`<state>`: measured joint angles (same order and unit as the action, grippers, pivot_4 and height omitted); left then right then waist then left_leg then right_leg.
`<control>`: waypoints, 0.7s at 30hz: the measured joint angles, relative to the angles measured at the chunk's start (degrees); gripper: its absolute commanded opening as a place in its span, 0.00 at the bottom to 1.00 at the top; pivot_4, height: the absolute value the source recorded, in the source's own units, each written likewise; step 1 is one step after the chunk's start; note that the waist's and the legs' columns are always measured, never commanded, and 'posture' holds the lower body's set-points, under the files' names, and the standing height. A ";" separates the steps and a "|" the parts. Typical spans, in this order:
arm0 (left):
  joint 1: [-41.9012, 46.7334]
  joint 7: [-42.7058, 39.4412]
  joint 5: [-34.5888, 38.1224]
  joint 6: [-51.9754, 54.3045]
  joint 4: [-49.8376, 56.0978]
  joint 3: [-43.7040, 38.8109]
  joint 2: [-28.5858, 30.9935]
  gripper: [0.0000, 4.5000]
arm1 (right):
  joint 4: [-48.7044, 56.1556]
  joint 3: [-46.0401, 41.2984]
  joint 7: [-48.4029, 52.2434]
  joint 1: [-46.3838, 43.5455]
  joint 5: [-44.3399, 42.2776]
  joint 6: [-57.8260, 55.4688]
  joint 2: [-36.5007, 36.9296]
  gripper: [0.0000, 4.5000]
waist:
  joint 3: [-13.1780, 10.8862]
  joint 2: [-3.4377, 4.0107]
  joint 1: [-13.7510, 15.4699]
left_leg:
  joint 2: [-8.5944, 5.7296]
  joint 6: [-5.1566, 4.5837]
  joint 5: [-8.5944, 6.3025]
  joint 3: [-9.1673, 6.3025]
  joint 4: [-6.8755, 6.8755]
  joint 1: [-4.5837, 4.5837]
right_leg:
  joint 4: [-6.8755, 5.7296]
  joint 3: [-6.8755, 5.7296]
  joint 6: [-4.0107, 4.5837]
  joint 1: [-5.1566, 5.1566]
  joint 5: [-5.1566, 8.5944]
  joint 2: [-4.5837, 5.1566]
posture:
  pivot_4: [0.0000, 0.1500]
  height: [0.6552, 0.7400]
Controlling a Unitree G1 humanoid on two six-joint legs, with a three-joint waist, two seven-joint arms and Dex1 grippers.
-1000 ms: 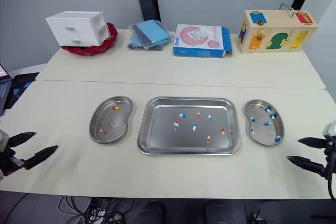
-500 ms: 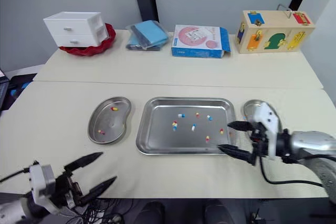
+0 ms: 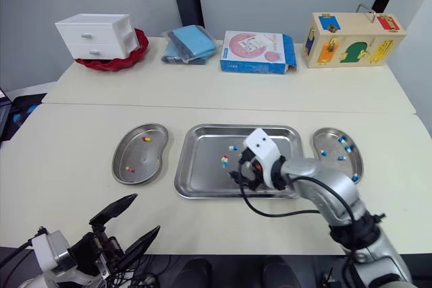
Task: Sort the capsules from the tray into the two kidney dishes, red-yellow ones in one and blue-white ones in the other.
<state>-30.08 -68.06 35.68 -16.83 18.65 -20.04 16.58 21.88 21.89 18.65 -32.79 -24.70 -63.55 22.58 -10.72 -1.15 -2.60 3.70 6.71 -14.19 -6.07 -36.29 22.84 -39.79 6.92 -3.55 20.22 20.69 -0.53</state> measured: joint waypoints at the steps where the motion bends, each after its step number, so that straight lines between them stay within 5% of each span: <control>1: 0.25 0.02 0.08 -0.19 -0.30 0.14 0.00 0.99 | -0.68 0.82 -0.41 -0.66 1.00 -0.09 -1.26 1.00 | 0.00 0.00 -0.21 | 0.00 0.00 0.00 -0.01 0.00 0.01 | -0.05 -0.01 0.03 0.02 0.02 0.00 | 1.00 1.00; 19: 0.36 -0.05 1.01 -2.61 -3.47 0.64 0.19 0.99 | -9.32 8.11 -0.86 -2.13 11.74 3.77 -8.83 1.00 | 0.00 0.02 -0.64 | 0.00 0.00 0.00 -0.03 0.00 0.00 | -0.10 -0.02 0.04 0.06 0.03 -0.01 | 1.00 1.00; 21: 0.36 -0.03 1.02 -2.62 -3.47 0.64 0.23 1.00 | -10.20 8.23 -0.80 -2.13 12.71 4.59 -9.72 0.91 | 0.00 0.02 -0.68 | 0.00 0.00 0.00 -0.03 0.00 0.00 | -0.10 -0.02 0.04 0.05 0.03 -0.01 | 1.00 1.00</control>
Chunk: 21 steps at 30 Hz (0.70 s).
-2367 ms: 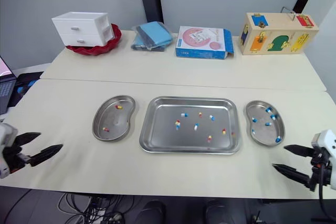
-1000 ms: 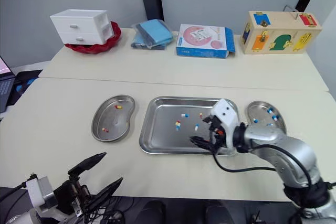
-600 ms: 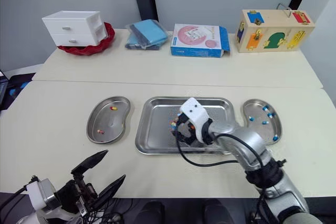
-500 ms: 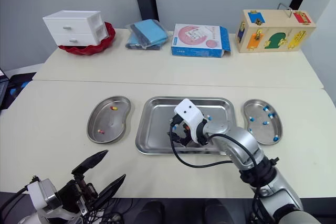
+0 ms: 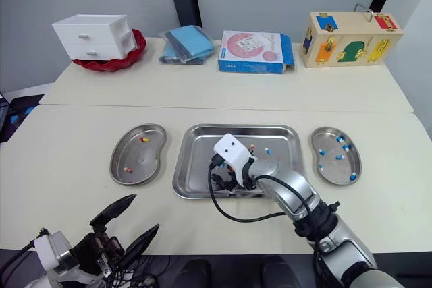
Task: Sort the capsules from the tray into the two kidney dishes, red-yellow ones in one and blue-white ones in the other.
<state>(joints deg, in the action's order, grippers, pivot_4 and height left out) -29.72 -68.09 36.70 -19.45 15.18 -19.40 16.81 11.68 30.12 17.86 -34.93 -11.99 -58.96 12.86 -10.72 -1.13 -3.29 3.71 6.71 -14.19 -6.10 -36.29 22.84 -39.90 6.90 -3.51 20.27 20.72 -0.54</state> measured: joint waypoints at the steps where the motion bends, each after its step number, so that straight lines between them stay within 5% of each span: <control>1: 0.00 0.06 0.00 0.00 0.00 0.00 0.02 1.00 | -0.28 0.00 0.03 0.00 0.31 0.26 -0.23 0.86 | 0.00 0.00 0.00 | 0.00 0.00 0.00 0.00 0.00 0.00 | 0.00 0.00 0.00 0.00 0.00 0.00 | 1.00 1.00; 7: -0.05 1.15 -0.01 0.00 0.04 0.01 0.06 1.00 | -0.66 -0.18 0.57 0.33 1.93 1.07 -0.62 0.44 | 0.00 0.00 0.00 | 0.00 0.00 0.00 0.00 0.00 0.00 | 0.00 0.00 0.00 0.00 0.00 0.00 | 1.00 1.00; 8: -0.06 1.18 -0.02 0.00 0.05 0.01 0.10 1.00 | -0.65 -0.23 0.61 0.43 1.99 1.14 -0.64 0.44 | 0.00 0.00 0.00 | 0.00 0.00 0.00 0.00 0.00 0.00 | 0.00 0.00 0.00 0.00 0.00 0.00 | 1.00 1.00; 15: -0.88 2.66 -0.06 0.14 1.41 0.52 1.02 1.00 | -0.64 -0.87 0.84 0.84 3.65 1.19 -1.14 0.03 | 0.01 0.00 -0.03 | 0.00 0.00 0.00 0.00 0.01 -0.01 | 0.01 0.01 0.00 0.00 0.00 0.00 | 1.00 1.00; 21: -0.88 3.85 -0.07 0.19 2.39 1.22 2.01 1.00 | -0.64 -1.05 1.39 1.20 4.18 1.25 -1.60 0.01 | 0.01 0.00 -0.04 | 0.00 0.00 0.00 0.01 0.02 -0.01 | 0.01 0.02 0.00 0.00 0.01 0.00 | 1.00 1.00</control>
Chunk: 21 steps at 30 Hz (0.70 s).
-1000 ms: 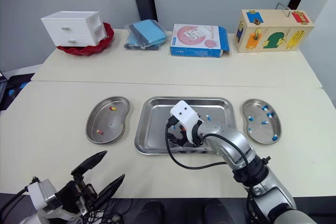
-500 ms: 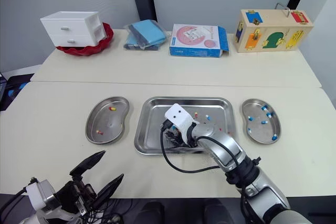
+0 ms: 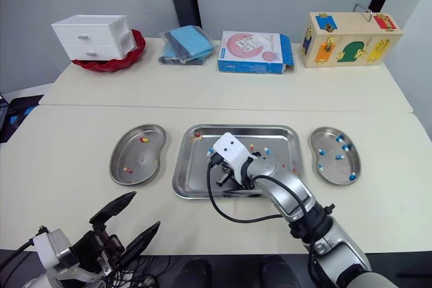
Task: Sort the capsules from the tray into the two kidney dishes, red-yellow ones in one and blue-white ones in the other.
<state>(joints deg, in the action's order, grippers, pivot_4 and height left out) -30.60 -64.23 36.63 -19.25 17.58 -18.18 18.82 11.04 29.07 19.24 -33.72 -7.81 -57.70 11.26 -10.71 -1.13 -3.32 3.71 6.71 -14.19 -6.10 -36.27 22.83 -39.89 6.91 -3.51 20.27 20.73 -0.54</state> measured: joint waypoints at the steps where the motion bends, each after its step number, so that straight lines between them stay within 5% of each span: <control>1: 0.00 0.10 -0.01 0.00 0.00 0.00 0.01 1.00 | 0.00 -0.06 0.12 0.00 0.04 0.05 0.00 0.01 | 0.00 0.00 0.00 | 0.00 0.00 0.00 0.01 0.00 0.00 | 0.00 0.00 0.00 0.00 0.00 0.00 | 1.00 1.00; 21: -0.64 -0.27 -0.08 -1.68 -0.38 0.14 0.07 1.00 | -0.11 0.30 3.34 0.78 2.26 2.33 -0.18 0.01 | -0.01 0.01 -0.01 | 0.00 0.00 0.00 0.01 0.02 0.01 | 0.02 0.01 0.00 0.03 0.01 0.00 | 1.00 1.00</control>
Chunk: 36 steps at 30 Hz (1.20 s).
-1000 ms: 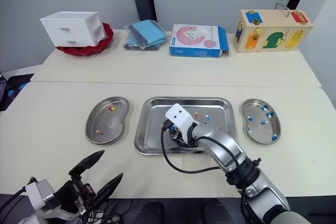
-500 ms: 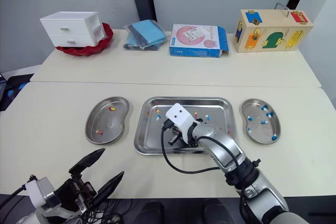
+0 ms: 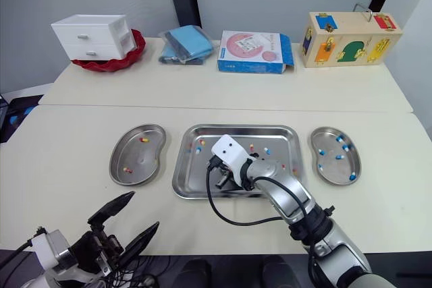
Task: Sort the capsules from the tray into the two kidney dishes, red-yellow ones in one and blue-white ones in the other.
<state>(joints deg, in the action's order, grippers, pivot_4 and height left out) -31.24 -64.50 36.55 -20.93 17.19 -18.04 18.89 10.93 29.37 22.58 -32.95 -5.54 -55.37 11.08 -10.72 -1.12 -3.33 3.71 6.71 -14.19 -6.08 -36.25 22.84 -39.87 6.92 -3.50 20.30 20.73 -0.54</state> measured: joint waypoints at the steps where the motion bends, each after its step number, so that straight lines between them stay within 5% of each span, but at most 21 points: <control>1: -0.11 -0.01 0.00 -0.18 0.00 0.01 -0.02 1.00 | 0.00 0.00 0.03 0.01 0.05 0.03 -0.01 0.01 | 0.00 0.00 0.00 | 0.00 0.00 0.00 0.00 0.00 0.00 | 0.00 0.01 0.00 0.00 0.00 0.00 | 1.00 1.00; 5: -0.82 0.04 -0.13 -0.85 0.00 0.40 -0.17 1.00 | -0.43 0.15 0.66 0.03 0.39 1.19 0.19 0.01 | 0.00 0.00 0.00 | 0.00 0.00 0.00 0.00 0.00 0.00 | 0.01 0.01 0.00 0.01 0.00 0.00 | 1.00 1.00; 8: -0.88 0.27 -0.27 -1.03 0.00 0.87 -0.26 1.00 | -0.54 0.25 1.51 0.03 0.37 1.62 0.35 0.12 | 0.00 0.00 -0.01 | 0.00 0.00 0.00 0.01 0.01 0.01 | 0.01 0.01 0.00 0.01 0.00 0.00 | 1.00 1.00; 16: -0.38 3.70 -0.69 -0.83 0.04 0.91 -0.34 1.00 | -0.75 -0.97 5.14 -0.77 -1.53 3.28 -1.23 0.61 | -0.01 0.01 -0.01 | 0.00 0.00 0.00 0.01 0.05 0.02 | 0.01 0.01 0.00 0.03 0.00 0.00 | 1.00 1.00; 22: -0.37 9.90 -0.65 0.71 0.62 -0.42 -0.35 1.00 | -7.72 -3.86 9.09 -10.19 -2.95 6.26 -3.71 0.99 | -0.03 0.03 -0.28 | 0.00 0.00 0.00 0.00 0.10 0.01 | 0.01 0.00 0.00 0.06 0.00 0.00 | 1.00 1.00; 36: -5.48 15.57 -1.74 1.82 7.29 -1.31 -1.13 1.00 | -29.55 -0.95 26.23 -19.14 -1.10 21.80 -3.62 0.99 | -0.06 0.08 -0.60 | 0.01 0.00 0.00 0.05 0.16 0.04 | 0.07 0.02 0.01 0.12 0.00 0.01 | 1.00 1.00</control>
<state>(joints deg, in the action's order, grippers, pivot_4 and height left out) -36.72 -48.93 34.81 -19.11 24.48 -19.35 17.76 -18.63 28.42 48.81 -52.08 -6.65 -33.56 7.46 -10.78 -1.04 -3.93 3.71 6.71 -14.19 -6.04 -36.09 22.89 -39.80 6.94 -3.50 20.42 20.73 -0.54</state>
